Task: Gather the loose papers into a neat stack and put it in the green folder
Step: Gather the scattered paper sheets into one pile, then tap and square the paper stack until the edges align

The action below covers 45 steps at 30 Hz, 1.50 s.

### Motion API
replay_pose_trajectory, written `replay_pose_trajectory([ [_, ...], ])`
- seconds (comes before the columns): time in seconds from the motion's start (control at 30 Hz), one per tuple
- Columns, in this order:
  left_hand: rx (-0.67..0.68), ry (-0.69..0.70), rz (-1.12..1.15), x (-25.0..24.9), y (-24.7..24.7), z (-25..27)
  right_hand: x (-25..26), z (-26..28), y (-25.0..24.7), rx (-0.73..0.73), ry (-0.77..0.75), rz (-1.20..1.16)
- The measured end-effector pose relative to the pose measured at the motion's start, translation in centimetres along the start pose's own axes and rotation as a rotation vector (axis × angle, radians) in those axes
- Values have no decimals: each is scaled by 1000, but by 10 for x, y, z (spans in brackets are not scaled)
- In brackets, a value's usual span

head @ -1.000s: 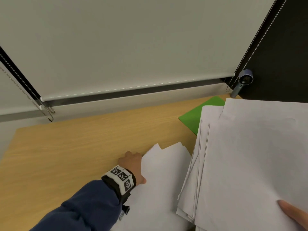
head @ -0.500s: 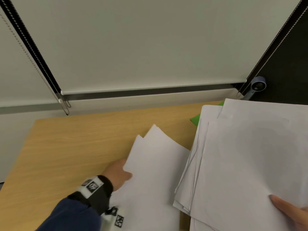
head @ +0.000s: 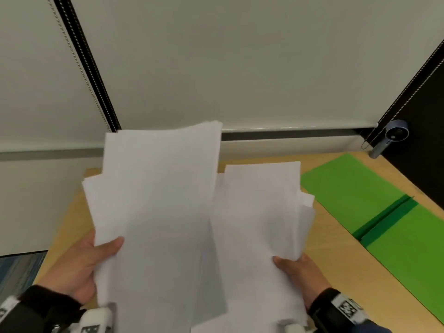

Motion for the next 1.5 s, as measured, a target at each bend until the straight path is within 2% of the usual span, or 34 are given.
replay_pose_trajectory([
  [0.07,25,-92,-122,21,18,3,-10,-8,24,43,62,36],
  [0.1,22,-103,-268,33,24,3,-14,-11,34,57,85,60],
  [0.2,67,-54,-949,54,41,-3,-20,-12,51,79,137,128],
  [0.23,71,-40,-1082,56,46,-4,-20,-13,52,72,144,139],
  [0.37,102,12,-1150,65,60,-8,-17,-15,49,17,178,109],
  [0.5,267,77,-1367,71,86,3,-11,-12,59,60,175,191],
  [0.57,307,109,-1417,74,91,7,-11,-13,60,66,156,227],
  [0.67,253,124,-1255,70,80,2,-11,-12,55,68,125,201],
  [0.8,-10,81,-850,47,44,5,-1,3,52,86,14,-21],
  [0.9,-149,-81,-410,46,35,29,7,17,64,122,-46,-225],
  [0.97,-93,-242,40,57,57,45,5,19,75,138,-18,-300],
  [1.03,-54,-373,288,69,81,57,-6,20,88,146,37,-322],
  [1.17,-132,-374,340,96,91,61,-49,17,103,109,174,-316],
  [1.3,-180,-360,144,122,66,60,-75,16,101,94,339,-344],
  [1.4,-203,-377,78,127,46,55,-65,13,82,115,306,-450],
  [1.5,-157,-372,62,113,22,47,-38,11,53,127,222,-558],
])
Point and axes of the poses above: each hand's wrist, its own z-axis away from the middle knuckle, its own y-axis out of the palm, x = y × z, the point moved 5 cm from there along -z, towards the middle knuckle, and after that the axes turned 14 degrees about y, right-handed, at the moved point
